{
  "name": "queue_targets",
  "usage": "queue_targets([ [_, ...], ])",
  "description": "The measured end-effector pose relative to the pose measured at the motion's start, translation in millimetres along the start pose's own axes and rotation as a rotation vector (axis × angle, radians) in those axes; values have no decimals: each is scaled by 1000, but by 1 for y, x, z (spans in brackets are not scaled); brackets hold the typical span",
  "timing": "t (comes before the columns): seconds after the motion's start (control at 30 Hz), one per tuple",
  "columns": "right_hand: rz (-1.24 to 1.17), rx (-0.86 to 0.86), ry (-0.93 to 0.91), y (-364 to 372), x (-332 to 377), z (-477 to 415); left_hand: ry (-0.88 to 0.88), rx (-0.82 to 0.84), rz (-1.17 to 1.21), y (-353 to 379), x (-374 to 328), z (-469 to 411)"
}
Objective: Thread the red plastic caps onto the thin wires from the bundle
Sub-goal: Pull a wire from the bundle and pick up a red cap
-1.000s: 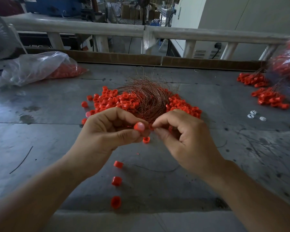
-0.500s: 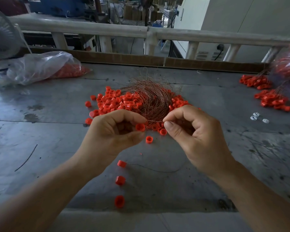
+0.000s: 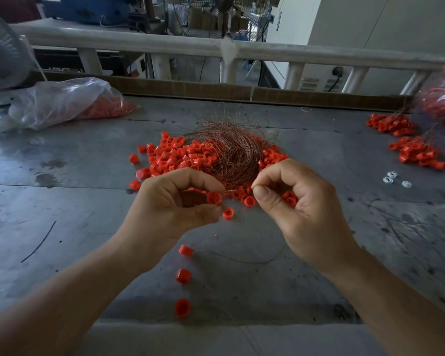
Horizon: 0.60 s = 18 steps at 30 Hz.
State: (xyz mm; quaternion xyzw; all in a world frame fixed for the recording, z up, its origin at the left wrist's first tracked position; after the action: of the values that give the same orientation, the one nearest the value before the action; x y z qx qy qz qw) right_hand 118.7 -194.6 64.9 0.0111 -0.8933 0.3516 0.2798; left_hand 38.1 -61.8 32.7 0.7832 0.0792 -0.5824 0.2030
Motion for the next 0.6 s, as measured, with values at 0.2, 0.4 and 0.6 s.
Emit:
queue_targets([
  [0.2,-58,35,37,4,0,0,-2,-19,-23,0,1,-1],
  [0.4,-80,51,23,4,1,1,-18,-28,26,-2,1,-1],
  [0.6,-94,79,30,6,2,2,-20,-22,6,-1,2,-1],
])
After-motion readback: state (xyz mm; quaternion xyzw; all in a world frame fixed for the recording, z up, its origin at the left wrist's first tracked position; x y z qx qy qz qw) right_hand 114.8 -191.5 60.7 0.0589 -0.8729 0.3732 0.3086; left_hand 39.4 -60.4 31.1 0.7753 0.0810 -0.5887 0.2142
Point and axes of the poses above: each hand's wrist, its own z-axis away from the middle knuckle, its own y-axis out of the palm, x = y × z, the point moved 6 cm from there along -z, towards the middle knuckle, and after that the axes turned 15 degrees about z, right-handed, at the moved point
